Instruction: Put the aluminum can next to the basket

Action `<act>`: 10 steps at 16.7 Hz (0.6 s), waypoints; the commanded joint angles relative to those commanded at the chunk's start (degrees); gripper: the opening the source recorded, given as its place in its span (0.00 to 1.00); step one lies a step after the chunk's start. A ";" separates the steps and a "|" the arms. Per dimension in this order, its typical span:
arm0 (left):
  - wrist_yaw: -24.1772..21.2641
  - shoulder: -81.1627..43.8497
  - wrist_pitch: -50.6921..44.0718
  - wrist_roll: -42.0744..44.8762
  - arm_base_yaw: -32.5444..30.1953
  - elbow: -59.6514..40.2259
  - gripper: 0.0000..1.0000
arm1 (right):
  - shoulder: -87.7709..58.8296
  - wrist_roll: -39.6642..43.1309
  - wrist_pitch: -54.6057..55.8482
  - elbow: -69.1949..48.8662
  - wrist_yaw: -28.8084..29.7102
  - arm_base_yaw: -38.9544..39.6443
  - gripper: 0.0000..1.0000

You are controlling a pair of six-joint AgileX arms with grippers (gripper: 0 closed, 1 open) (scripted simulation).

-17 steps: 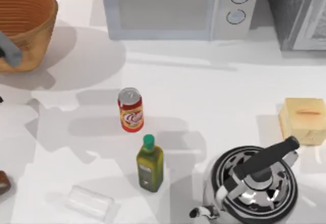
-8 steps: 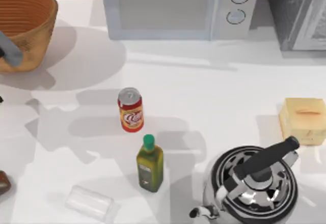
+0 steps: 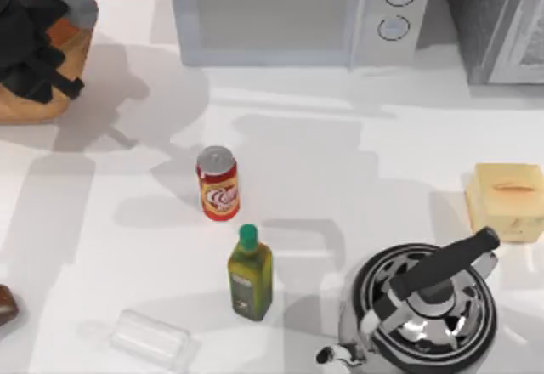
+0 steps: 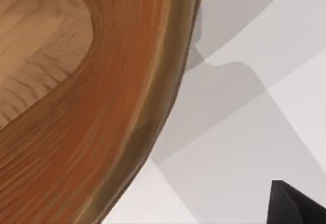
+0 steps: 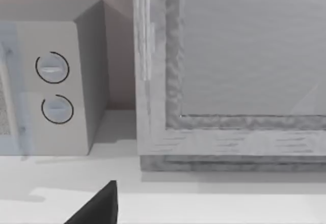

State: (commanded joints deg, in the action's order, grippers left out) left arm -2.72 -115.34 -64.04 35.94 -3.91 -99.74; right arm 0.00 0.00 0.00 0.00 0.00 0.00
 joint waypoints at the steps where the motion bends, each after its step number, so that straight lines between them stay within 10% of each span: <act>1: -0.38 -0.67 -1.49 -4.08 -2.45 -3.41 0.00 | 0.00 0.00 0.00 0.00 0.00 0.00 1.00; 10: -1.18 -15.28 -14.62 -53.51 -27.61 -27.88 0.00 | 0.00 0.00 0.00 0.00 0.00 0.00 1.00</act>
State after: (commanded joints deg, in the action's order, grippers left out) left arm -3.90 -130.62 -78.66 -17.57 -31.52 -127.62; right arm 0.00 0.00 0.00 0.00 0.00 0.00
